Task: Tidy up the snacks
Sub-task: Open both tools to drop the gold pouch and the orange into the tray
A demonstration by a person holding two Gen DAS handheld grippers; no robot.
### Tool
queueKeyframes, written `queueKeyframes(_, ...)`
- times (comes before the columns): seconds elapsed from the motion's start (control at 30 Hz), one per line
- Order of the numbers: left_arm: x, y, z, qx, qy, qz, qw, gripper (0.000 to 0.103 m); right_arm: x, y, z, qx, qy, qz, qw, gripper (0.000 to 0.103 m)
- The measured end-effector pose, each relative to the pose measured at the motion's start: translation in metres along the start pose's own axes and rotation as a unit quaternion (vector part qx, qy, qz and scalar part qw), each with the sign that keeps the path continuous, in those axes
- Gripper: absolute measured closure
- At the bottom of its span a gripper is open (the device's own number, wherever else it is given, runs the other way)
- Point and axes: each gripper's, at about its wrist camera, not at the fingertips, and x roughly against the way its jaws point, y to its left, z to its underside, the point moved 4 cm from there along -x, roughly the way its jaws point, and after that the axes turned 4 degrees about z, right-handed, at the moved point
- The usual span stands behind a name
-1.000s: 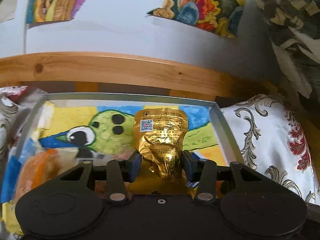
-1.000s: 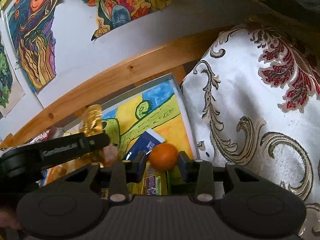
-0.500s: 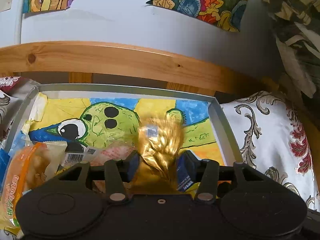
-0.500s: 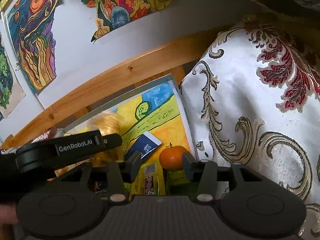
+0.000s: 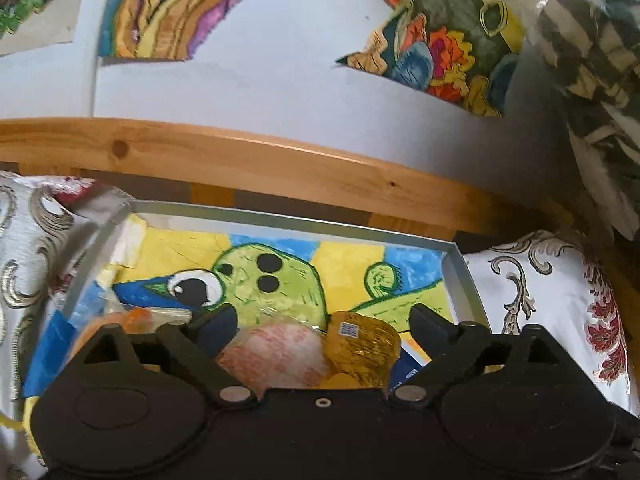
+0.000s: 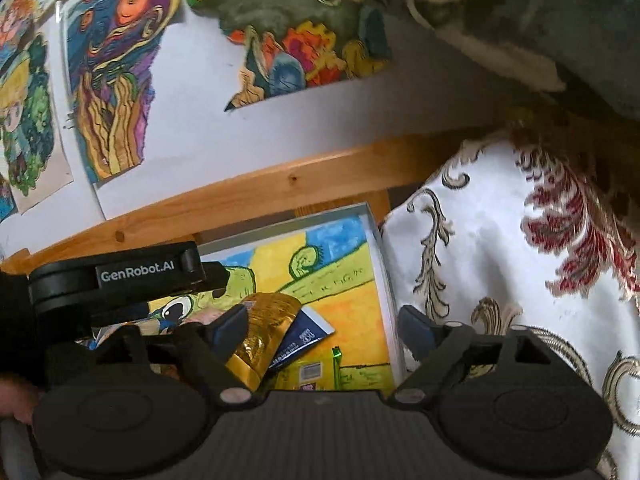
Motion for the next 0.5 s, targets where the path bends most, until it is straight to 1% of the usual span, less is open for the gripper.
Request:
queueKeyframes(0.07,0.006,0.001,-0.001,-0.001,-0.006,-0.004,1.0000,0.005,0.003,0.002,-0.001,0.006,-0.007,-0.001,1.000,0.008)
queueKeyframes(0.17,0.017,0.003,-0.004,-0.007,-0.018,-0.018,0.9996,0.003,0.007,0.004,-0.001,0.010,-0.013,-0.001,1.000,0.003)
queueKeyframes(0.3,0.035,0.008,-0.007,-0.008,-0.042,-0.044,0.9981,0.001,0.012,0.006,0.001,0.017,-0.026,0.001,1.000,0.000)
queueKeyframes(0.5,0.063,0.022,-0.003,0.002,-0.050,-0.067,0.9965,0.001,0.024,0.007,0.005,0.013,-0.038,0.001,0.999,0.000)
